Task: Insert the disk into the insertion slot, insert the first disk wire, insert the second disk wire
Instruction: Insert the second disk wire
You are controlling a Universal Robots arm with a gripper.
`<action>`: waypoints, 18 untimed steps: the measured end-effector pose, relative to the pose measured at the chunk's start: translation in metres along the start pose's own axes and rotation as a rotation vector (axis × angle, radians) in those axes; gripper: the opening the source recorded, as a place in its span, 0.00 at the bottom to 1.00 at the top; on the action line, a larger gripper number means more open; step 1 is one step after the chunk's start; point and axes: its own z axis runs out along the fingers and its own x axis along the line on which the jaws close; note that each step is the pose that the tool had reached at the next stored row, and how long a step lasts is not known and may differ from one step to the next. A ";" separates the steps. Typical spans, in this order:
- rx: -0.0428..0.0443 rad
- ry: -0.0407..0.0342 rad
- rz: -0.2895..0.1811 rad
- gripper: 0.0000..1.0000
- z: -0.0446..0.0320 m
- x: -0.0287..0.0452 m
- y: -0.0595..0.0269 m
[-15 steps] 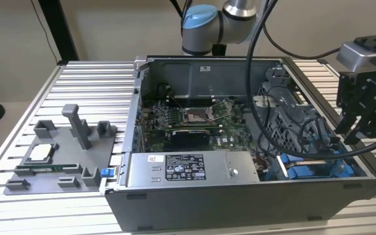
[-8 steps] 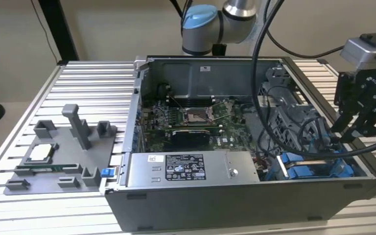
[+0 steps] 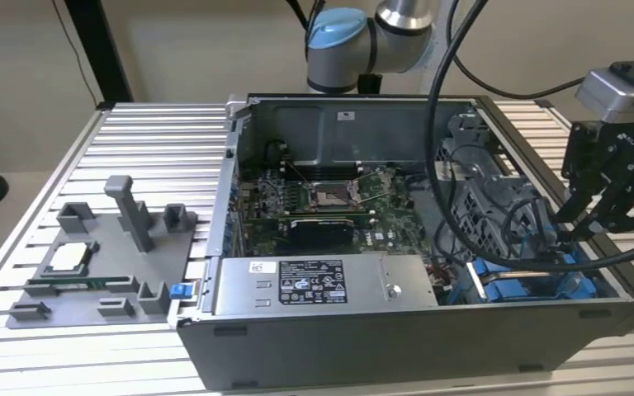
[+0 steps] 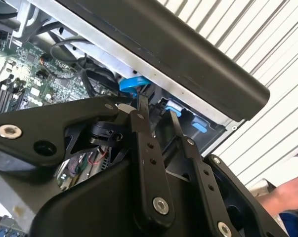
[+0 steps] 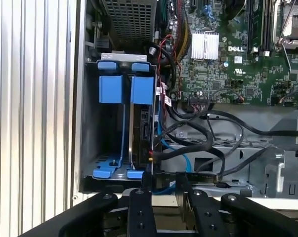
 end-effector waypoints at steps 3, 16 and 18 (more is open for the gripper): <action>-0.0022 -0.0018 0.001 1.00 0.0003 0.0045 0.0001; -0.0013 -0.0080 0.033 0.00 0.0041 0.0047 0.0001; -0.0012 -0.0092 0.037 0.00 0.0044 0.0047 0.0001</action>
